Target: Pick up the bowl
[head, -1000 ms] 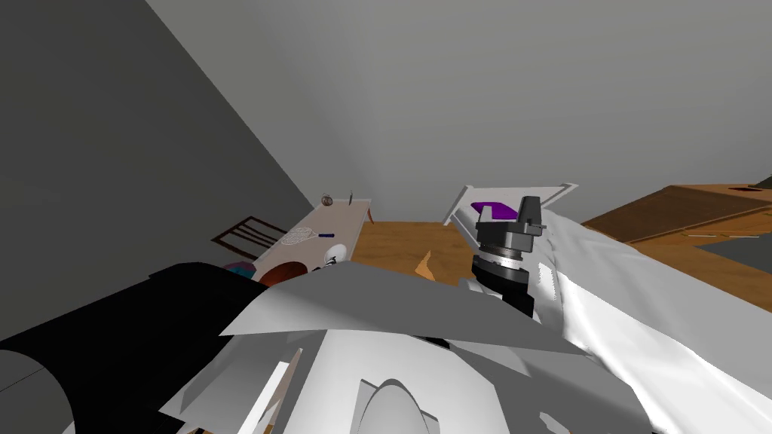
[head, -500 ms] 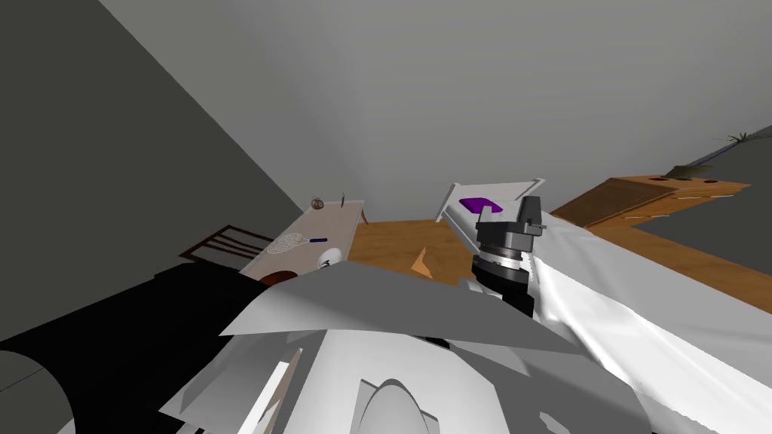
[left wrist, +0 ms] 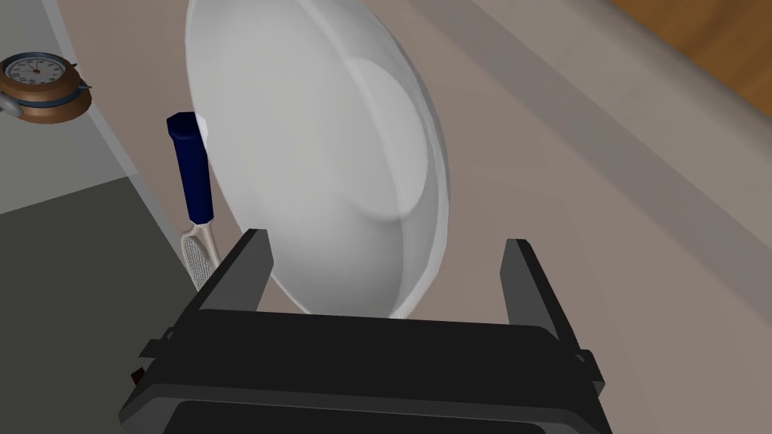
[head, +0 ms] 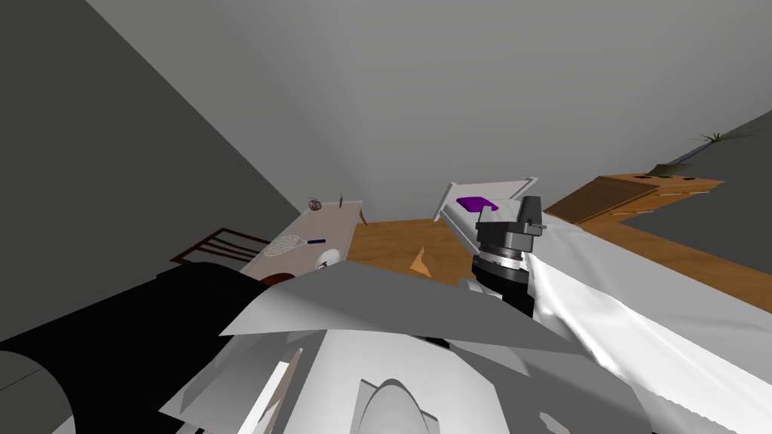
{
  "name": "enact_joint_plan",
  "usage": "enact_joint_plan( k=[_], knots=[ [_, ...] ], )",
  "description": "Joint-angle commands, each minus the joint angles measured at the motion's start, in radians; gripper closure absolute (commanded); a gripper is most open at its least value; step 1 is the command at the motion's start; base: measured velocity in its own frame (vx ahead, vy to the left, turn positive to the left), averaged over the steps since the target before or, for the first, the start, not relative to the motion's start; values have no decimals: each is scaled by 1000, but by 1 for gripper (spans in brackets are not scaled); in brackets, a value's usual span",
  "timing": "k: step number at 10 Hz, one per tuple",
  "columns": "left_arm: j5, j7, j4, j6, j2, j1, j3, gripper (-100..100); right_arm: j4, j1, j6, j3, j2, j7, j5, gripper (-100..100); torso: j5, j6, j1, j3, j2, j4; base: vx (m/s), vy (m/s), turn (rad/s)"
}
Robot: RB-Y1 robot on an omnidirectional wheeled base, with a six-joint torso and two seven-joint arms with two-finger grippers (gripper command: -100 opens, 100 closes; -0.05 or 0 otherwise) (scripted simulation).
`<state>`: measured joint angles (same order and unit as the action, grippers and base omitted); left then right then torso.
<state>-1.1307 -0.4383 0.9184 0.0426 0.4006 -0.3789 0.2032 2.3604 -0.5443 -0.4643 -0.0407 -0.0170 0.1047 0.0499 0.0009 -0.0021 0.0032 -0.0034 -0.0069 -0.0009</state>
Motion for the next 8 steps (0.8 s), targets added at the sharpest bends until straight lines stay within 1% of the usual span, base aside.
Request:
enact_joint_plan(
  k=[1, 5, 6, 7, 8],
  knots=[
    [0, 0, 0, 0, 0, 0, 0, 100, 0, 0, 0, 0, 0, 0, 0, 0, 0, 0, 0, 0, 0, 0, 0, 0, 0],
    [1, -1, 0, 1, 0, 0, -1, 100, 0, 0, 0, 0, 0, 0, 0, 0, 0, -1, -1, 0, 0, 0, 0, 0, 0],
    [1, -1, 0, 1, 0, 0, -1, 0, 0, 0, 0, 0, 0, 0, 0, 0, -1, -1, -1, 1, 1, 0, 0, 0, 0],
    [51, 49, 8, 19, -2, 32, -36, 100, 0, 0, 0, 0, 0, 0, 0, 0, -1, -1, -1, 1, 1, 1, 12, 20, 368],
    [75, 64, 8, 19, -2, 32, -36, 100, 0, 0, 0, 0, 0, 0, 0, 0, -1, -2, 0, 0, 0, 0, 17, 13, 227]
  ],
)
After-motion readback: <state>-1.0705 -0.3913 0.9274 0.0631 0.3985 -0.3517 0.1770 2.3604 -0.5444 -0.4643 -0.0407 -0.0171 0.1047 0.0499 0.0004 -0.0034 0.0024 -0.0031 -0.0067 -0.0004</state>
